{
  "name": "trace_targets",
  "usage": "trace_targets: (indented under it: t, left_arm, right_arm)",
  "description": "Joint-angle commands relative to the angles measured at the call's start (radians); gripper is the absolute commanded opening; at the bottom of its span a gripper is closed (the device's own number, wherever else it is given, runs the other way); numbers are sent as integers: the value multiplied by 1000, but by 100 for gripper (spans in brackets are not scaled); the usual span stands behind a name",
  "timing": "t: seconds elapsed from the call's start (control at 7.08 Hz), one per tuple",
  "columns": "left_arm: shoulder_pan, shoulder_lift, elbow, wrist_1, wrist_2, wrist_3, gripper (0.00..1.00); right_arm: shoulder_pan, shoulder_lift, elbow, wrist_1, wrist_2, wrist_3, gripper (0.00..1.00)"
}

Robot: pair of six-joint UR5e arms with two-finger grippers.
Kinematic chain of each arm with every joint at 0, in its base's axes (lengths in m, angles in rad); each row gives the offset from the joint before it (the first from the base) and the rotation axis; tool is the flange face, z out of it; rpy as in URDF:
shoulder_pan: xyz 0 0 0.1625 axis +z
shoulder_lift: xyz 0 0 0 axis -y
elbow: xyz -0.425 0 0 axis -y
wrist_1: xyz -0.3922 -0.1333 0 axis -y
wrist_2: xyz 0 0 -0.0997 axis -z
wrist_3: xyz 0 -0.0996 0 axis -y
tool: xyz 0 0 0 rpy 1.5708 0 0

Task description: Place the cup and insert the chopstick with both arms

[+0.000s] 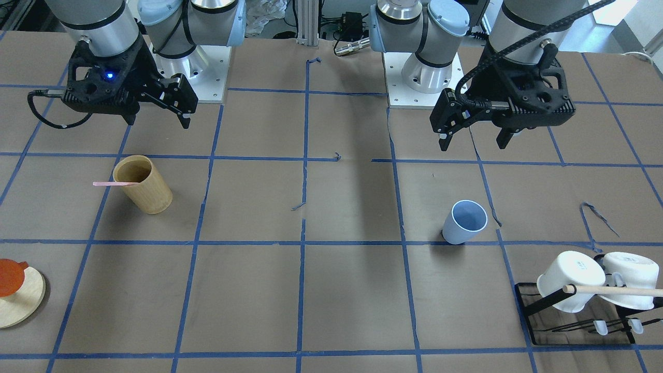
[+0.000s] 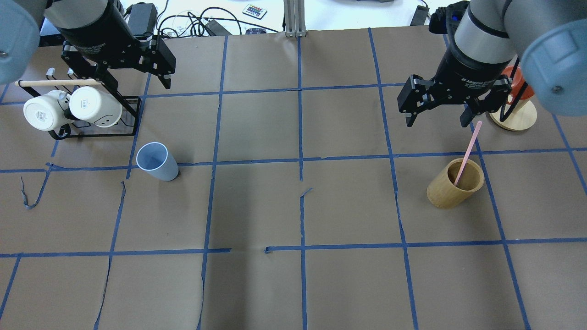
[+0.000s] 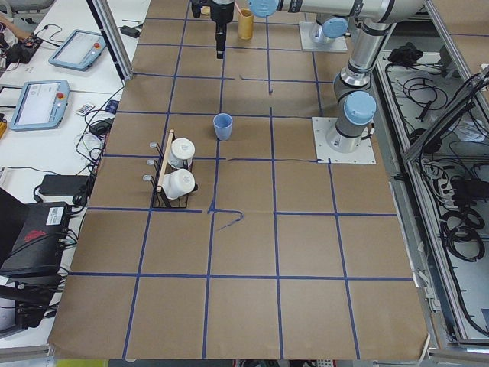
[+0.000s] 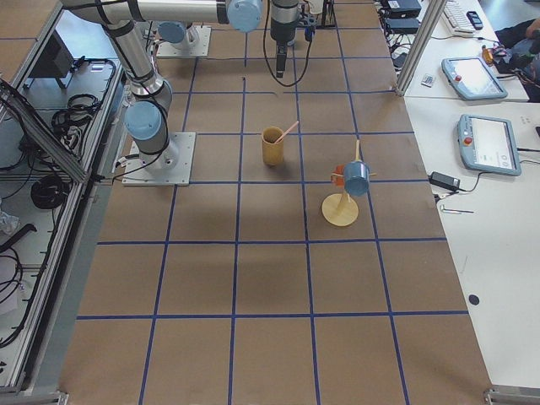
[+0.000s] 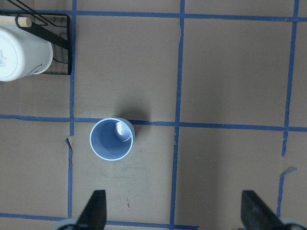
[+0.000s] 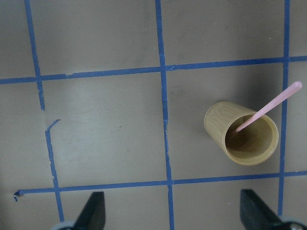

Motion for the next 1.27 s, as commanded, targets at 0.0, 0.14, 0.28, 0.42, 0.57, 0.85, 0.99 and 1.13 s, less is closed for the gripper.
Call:
trace_targets:
  t: [0.0, 0.14, 0.28, 0.42, 0.57, 0.85, 0.99, 1.13]
  left_arm:
    - [0, -1, 0, 0, 0, 0, 100]
    - [0, -1, 0, 0, -2, 0, 100]
    - [0, -5, 0, 0, -2, 0, 100]
    - [0, -3, -2, 0, 0, 0, 100]
    - [0, -5, 0, 0, -3, 0, 100]
    - [0, -6, 1, 0, -3, 0, 100]
    - [0, -6, 1, 0, -3, 0, 100]
    - [2, -6, 0, 0, -3, 0, 100]
  right_arm:
    - [0, 0, 1, -1, 7, 10, 100]
    - [0, -1, 1, -1, 7, 10, 100]
    - [0, -1, 1, -1, 10, 10, 100]
    - [0, -1, 1, -1, 10, 13, 100]
    - [0, 0, 1, -3, 10, 13, 100]
    - [0, -1, 12, -10, -9, 2, 100]
    - [0, -6, 18, -10, -9, 4, 100]
    - [0, -7, 21, -12, 8, 4, 100]
